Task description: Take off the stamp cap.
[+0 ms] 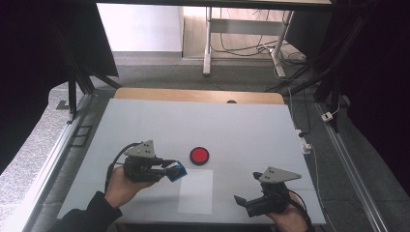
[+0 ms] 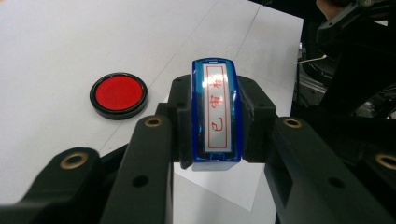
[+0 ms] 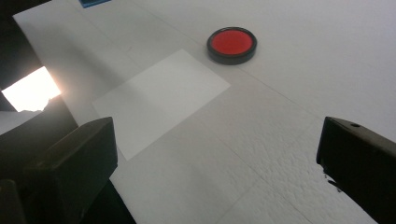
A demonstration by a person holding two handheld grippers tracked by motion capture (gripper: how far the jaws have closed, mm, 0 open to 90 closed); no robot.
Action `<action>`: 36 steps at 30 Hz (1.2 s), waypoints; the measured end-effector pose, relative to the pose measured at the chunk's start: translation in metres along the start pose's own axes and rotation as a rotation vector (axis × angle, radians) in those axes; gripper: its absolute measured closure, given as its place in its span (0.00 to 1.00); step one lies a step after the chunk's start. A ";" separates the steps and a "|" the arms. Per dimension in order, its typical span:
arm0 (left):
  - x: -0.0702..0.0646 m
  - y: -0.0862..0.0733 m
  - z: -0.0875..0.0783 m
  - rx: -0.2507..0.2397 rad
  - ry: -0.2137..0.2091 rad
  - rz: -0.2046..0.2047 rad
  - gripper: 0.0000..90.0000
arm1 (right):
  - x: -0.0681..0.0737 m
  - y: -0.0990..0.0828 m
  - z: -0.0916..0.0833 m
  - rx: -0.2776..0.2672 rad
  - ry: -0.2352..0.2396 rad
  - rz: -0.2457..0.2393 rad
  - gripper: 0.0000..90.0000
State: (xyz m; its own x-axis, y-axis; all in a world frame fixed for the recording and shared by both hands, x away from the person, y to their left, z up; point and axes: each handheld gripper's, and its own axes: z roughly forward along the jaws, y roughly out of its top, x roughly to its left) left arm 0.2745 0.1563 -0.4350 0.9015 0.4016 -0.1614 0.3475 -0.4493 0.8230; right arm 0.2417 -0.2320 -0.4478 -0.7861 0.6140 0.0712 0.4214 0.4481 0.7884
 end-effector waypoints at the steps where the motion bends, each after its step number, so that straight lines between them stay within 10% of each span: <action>1: 0.000 0.000 0.000 0.001 0.005 0.005 0.78 | 0.001 0.001 0.002 0.000 0.008 -0.007 0.00; 36: 0.001 0.002 0.003 -0.002 -0.047 0.004 0.78 | 0.020 0.046 0.068 0.048 0.241 -0.089 0.00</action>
State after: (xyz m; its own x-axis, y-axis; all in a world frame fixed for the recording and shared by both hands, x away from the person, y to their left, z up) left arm 0.2770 0.1534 -0.4348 0.9142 0.3613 -0.1834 0.3431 -0.4493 0.8249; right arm 0.2759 -0.1550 -0.4518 -0.9036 0.4009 0.1507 0.3622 0.5277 0.7683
